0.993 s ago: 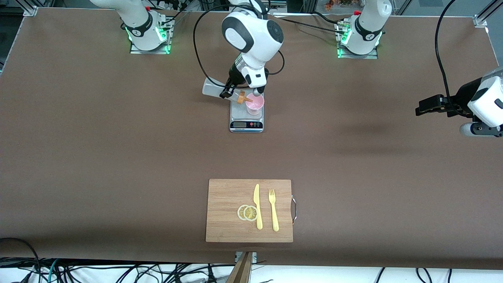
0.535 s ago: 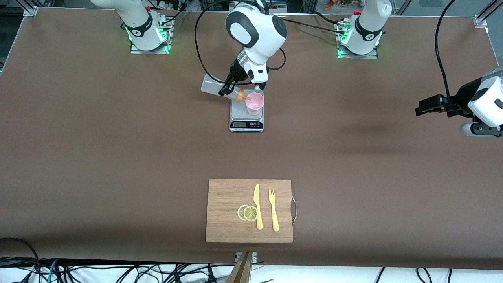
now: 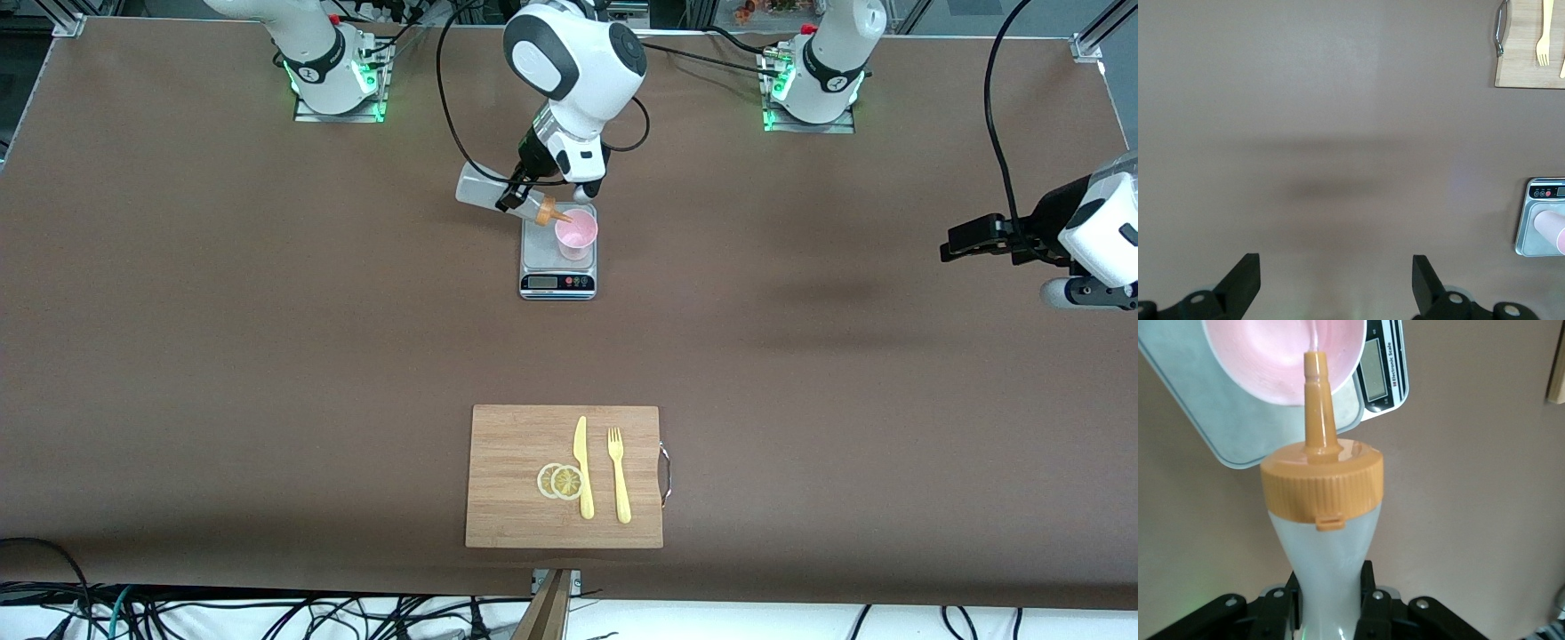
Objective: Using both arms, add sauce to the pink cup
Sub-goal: 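Tilt the bottle nozzle into the pink cup with the right gripper, then carry the bottle with the right gripper back to its spot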
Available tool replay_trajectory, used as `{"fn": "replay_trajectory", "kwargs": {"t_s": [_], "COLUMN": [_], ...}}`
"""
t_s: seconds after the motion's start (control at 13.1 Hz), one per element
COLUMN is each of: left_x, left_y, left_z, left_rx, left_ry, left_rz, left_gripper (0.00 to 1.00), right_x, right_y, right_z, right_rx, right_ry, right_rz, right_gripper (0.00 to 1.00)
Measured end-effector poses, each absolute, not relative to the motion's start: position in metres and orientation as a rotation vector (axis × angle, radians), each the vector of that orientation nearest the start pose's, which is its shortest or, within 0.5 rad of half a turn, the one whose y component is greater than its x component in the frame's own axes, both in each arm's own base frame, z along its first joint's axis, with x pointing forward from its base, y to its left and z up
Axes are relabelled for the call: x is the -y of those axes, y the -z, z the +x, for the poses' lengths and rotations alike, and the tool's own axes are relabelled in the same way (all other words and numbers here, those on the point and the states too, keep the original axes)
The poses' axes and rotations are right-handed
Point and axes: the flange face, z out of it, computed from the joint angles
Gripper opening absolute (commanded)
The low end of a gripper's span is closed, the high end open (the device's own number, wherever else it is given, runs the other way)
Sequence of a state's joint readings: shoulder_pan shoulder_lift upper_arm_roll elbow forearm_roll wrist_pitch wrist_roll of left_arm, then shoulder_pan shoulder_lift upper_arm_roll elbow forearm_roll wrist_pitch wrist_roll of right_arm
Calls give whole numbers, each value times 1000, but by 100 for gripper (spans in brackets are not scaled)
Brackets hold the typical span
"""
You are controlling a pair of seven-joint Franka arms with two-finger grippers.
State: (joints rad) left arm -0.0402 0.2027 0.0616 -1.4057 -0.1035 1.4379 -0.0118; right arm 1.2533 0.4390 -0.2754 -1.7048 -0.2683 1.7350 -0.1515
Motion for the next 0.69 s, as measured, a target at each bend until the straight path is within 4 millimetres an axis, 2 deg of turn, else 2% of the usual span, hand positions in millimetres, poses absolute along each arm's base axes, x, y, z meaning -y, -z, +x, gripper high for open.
{"fn": "replay_trajectory", "kwargs": {"t_s": [0.15,0.38,0.53,0.69], "left_x": [3,3,3,3], "left_y": [-574,-574,-573,-573], "left_z": [600,600,600,600], "left_rx": [45,45,45,46], "left_ry": [-275,-276,-277,-277], "left_rz": [-3221,-3221,-3221,-3221], "left_gripper": [100,100,100,100], "right_x": [-502,-496,-479,-460], "right_y": [-331,-321,-309,-307], "right_z": [357,364,370,379], "right_rx": [2012,1931,1886,1868], "right_ry": [-394,-317,-217,-182], "right_rz": [-2948,-2900,-2849,-2793], "right_gripper": [9,9,9,10]}}
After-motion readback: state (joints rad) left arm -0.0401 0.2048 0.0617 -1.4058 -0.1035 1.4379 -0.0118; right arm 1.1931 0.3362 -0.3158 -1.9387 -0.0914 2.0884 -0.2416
